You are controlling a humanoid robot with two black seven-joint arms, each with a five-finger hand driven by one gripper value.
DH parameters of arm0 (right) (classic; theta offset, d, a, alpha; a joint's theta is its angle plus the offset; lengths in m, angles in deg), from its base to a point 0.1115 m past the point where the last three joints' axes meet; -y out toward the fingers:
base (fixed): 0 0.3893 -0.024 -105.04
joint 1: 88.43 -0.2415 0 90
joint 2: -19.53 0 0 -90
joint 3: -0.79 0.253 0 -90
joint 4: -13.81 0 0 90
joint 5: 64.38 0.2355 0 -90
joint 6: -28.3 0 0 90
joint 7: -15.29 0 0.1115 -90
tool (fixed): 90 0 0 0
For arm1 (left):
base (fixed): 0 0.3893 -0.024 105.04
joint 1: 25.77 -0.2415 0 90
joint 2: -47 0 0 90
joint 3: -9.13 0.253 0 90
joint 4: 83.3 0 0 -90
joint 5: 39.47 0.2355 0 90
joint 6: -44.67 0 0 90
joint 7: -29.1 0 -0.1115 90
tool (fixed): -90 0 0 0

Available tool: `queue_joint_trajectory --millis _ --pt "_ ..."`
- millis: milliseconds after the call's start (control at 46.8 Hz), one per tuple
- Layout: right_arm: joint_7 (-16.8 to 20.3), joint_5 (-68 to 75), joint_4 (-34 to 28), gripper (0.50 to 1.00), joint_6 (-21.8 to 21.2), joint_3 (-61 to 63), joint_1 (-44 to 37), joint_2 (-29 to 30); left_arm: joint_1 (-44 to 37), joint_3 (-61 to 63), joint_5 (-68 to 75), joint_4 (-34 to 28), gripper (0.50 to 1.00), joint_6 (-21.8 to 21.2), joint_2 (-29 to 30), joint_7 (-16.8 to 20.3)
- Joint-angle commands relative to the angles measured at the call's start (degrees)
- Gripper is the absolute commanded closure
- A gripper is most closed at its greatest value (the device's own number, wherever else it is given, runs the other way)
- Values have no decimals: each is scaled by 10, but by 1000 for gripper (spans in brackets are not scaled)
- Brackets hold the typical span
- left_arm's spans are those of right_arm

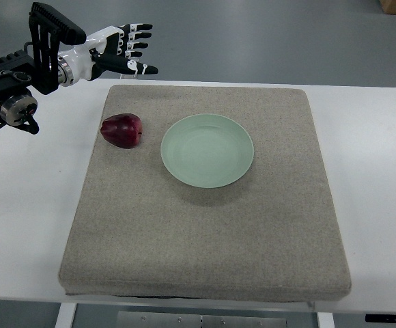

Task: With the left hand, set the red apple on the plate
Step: 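Swing the left hand over the red apple and lower it, then close the left hand's fingers around the red apple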

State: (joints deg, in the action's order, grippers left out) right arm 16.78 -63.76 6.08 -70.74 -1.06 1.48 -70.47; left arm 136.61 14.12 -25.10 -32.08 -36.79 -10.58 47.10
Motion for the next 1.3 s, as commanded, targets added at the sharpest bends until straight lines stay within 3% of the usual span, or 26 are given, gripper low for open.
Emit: queue_joint_trajectory --millis 0,598,897,1282 --pt "0 0 0 570 0 0 0 0 0 3 63 11 510 3 9 -2" --pt "0 0 0 568 0 0 0 0 18 5 442 21 514 51 34 -3" --pt "0 0 0 568 1 0 0 0 17 23 522 24 521 43 30 -2" --pt "0 0 0 568 0 0 0 0 1 26 525 13 523 41 27 -2"
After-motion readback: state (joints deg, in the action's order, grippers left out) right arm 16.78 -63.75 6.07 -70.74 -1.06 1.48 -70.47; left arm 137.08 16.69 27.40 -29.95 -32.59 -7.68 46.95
